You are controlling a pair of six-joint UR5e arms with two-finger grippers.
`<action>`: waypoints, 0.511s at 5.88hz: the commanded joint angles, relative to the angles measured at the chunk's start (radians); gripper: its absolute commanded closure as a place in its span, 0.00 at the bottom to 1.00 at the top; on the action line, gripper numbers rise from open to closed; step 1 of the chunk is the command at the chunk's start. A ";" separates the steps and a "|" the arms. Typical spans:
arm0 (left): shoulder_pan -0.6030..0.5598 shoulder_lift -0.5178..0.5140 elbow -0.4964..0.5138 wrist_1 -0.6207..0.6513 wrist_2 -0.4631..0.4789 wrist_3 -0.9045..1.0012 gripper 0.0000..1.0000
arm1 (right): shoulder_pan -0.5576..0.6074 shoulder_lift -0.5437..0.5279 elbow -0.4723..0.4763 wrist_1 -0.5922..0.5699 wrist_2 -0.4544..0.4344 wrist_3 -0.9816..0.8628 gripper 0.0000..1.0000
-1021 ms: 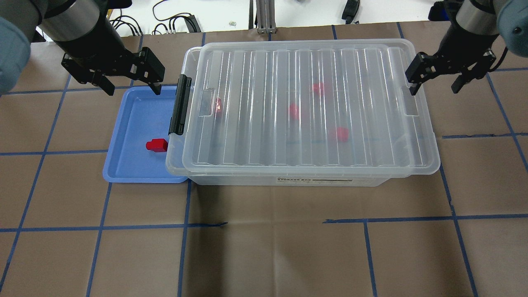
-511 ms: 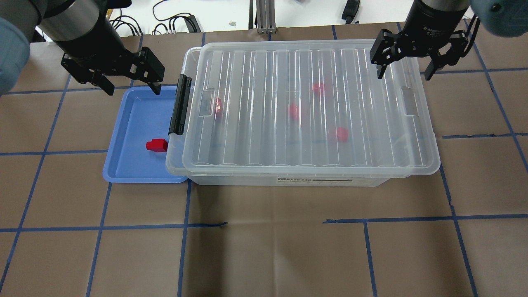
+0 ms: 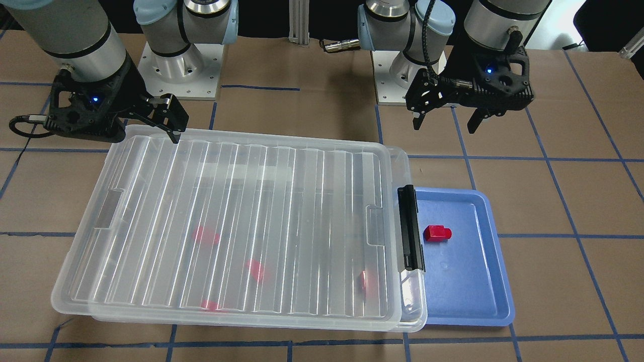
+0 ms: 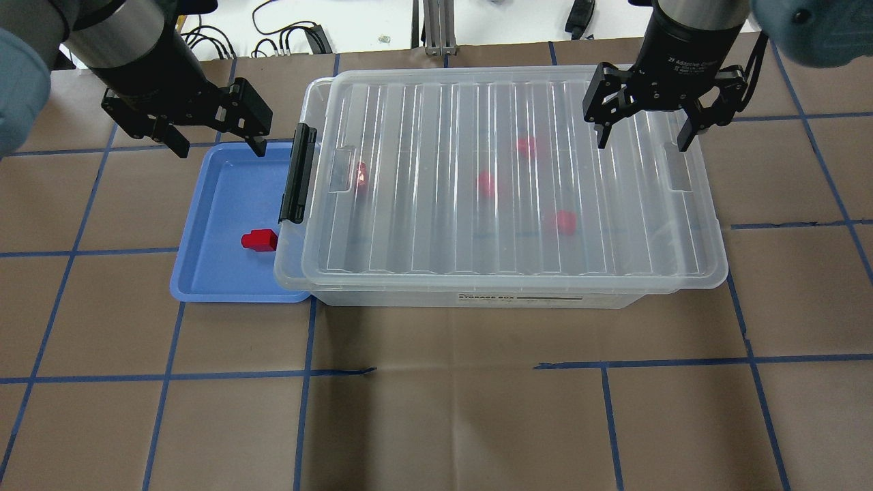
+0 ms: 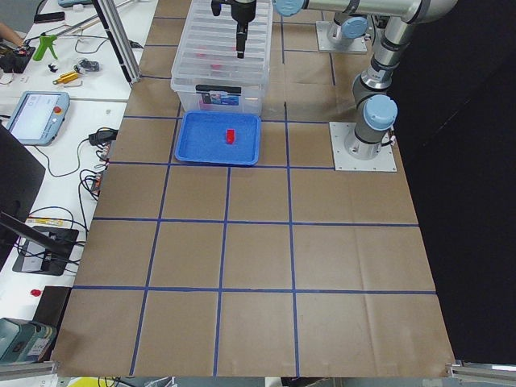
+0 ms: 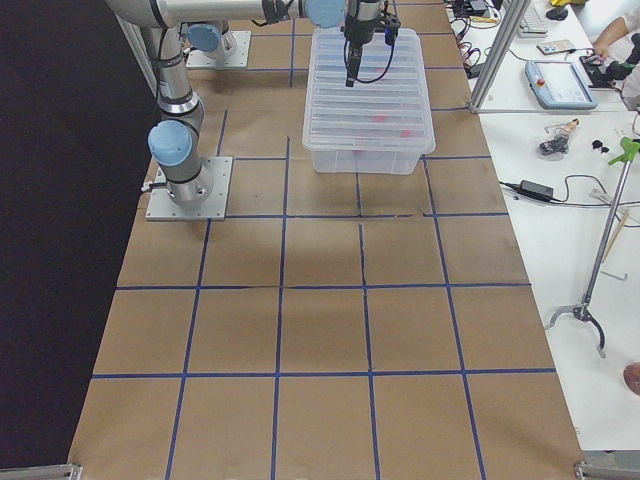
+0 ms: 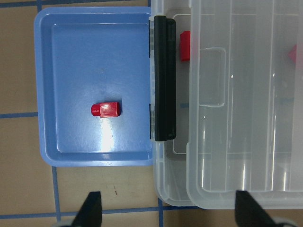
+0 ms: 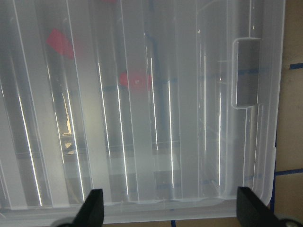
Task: Place red block in blue tray from box
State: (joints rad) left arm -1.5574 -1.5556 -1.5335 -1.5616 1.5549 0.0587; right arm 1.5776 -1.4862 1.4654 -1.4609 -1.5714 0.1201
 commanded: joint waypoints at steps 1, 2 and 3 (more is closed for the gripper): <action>-0.001 -0.001 0.000 0.000 -0.003 0.001 0.01 | -0.025 -0.023 0.030 -0.041 -0.005 -0.004 0.00; 0.000 -0.003 0.000 0.000 -0.003 0.001 0.01 | -0.027 -0.023 0.030 -0.041 -0.007 -0.004 0.00; 0.000 -0.003 0.000 0.000 -0.003 0.001 0.01 | -0.024 -0.023 0.032 -0.041 -0.001 0.001 0.00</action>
State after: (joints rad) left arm -1.5574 -1.5580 -1.5340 -1.5616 1.5525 0.0597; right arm 1.5536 -1.5088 1.4954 -1.4998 -1.5759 0.1180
